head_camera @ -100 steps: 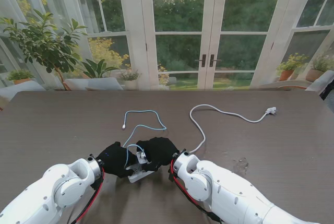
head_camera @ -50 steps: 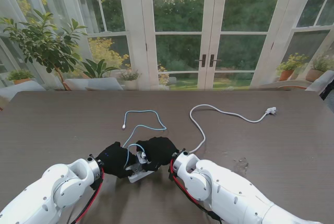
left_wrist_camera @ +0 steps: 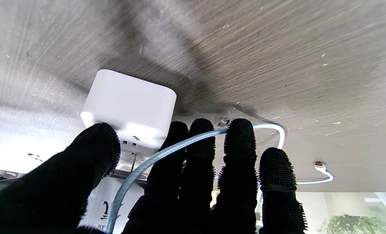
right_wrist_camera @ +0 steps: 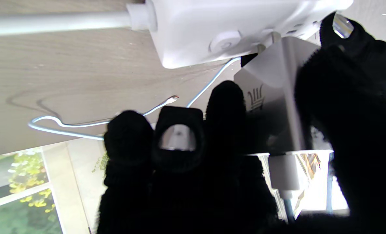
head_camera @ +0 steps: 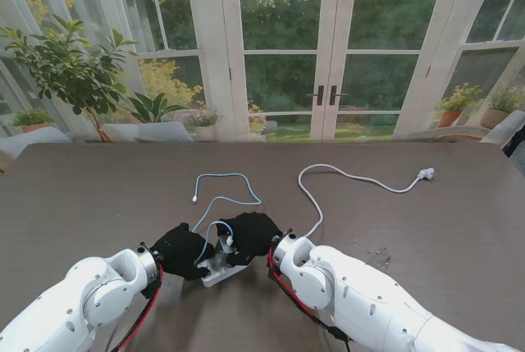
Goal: Set up the charging station
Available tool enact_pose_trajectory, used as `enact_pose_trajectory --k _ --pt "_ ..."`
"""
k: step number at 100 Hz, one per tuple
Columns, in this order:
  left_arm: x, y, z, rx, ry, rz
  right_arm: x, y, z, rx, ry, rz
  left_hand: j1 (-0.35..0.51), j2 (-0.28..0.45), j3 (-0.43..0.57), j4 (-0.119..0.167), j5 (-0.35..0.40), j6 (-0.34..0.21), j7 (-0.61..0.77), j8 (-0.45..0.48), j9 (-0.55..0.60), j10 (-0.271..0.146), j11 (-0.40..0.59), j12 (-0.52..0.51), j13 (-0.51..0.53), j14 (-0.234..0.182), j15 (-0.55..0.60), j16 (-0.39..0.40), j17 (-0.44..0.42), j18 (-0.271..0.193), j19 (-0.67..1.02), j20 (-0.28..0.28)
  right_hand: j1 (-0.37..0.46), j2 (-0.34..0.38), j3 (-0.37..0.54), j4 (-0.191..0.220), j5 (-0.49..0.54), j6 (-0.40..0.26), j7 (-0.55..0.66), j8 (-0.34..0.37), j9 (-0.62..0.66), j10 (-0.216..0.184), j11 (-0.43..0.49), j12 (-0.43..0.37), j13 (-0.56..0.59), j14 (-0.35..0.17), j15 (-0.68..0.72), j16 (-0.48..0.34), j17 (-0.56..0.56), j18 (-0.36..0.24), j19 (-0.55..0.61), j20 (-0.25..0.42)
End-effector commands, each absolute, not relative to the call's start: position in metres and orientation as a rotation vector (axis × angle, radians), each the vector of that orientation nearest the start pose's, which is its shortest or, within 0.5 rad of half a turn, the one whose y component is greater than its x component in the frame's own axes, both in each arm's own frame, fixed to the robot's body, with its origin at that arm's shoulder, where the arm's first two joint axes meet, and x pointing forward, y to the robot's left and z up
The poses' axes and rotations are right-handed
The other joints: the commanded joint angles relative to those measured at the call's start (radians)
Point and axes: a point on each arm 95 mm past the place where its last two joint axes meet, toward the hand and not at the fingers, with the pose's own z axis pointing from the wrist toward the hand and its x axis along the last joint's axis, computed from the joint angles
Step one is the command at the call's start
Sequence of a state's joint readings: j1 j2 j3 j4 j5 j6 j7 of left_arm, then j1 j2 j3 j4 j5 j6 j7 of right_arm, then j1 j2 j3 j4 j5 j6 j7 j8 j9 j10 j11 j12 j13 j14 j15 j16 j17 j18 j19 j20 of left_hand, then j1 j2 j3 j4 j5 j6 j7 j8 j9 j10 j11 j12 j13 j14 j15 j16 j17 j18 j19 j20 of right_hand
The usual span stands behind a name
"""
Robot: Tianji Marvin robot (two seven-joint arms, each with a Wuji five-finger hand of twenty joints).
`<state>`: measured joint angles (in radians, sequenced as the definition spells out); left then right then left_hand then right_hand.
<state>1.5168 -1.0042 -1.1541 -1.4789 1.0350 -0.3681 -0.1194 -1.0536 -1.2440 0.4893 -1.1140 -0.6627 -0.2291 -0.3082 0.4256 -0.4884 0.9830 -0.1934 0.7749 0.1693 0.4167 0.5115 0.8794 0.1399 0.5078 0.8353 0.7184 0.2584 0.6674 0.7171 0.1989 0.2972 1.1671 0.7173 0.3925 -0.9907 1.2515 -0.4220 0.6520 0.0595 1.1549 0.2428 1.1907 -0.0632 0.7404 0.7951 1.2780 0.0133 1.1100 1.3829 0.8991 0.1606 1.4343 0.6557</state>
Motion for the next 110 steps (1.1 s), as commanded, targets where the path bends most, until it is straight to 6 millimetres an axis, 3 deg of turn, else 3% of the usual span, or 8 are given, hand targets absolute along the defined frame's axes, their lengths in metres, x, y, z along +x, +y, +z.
enact_pose_trajectory --k 1,84,110 --pt "0.374 0.017 -0.395 -1.091 2.099 -1.367 0.427 0.176 -0.37 1.026 1.814 1.968 0.011 -0.099 -0.061 0.035 -0.01 0.019 -0.011 0.001 -0.024 0.003 -0.002 -0.005 -0.02 0.009 -0.013 -0.008 -0.019 0.017 -0.002 0.021 0.089 0.158 0.181 0.059 0.155 -0.465 0.206 0.113 0.001 -0.03 0.011 0.004 0.038 -0.016 0.028 -0.647 0.008 -0.041 0.041 -0.003" --pt "0.373 0.018 -0.396 -1.093 2.098 -1.362 0.419 0.179 -0.373 0.992 1.863 1.959 0.006 -0.094 -0.067 0.035 -0.007 0.016 -0.017 0.003 -0.022 0.002 -0.003 -0.006 -0.017 0.01 -0.014 -0.007 -0.019 0.017 -0.003 0.022 0.088 0.168 0.174 0.06 0.15 -0.461 0.204 0.12 -0.001 -0.03 0.011 0.006 0.04 -0.021 0.038 -0.643 0.017 -0.052 0.041 -0.005" --pt "0.372 0.019 -0.397 -1.096 2.098 -1.361 0.414 0.182 -0.375 0.987 1.859 1.971 0.003 -0.091 -0.07 0.035 -0.007 0.014 -0.018 0.004 -0.022 0.0 -0.004 -0.006 -0.015 0.008 -0.014 -0.007 -0.019 0.017 -0.003 0.022 0.089 0.154 0.189 0.057 0.168 -0.448 0.205 0.115 0.015 -0.021 0.018 0.004 0.042 -0.067 0.066 -0.63 0.062 -0.094 0.037 -0.014"
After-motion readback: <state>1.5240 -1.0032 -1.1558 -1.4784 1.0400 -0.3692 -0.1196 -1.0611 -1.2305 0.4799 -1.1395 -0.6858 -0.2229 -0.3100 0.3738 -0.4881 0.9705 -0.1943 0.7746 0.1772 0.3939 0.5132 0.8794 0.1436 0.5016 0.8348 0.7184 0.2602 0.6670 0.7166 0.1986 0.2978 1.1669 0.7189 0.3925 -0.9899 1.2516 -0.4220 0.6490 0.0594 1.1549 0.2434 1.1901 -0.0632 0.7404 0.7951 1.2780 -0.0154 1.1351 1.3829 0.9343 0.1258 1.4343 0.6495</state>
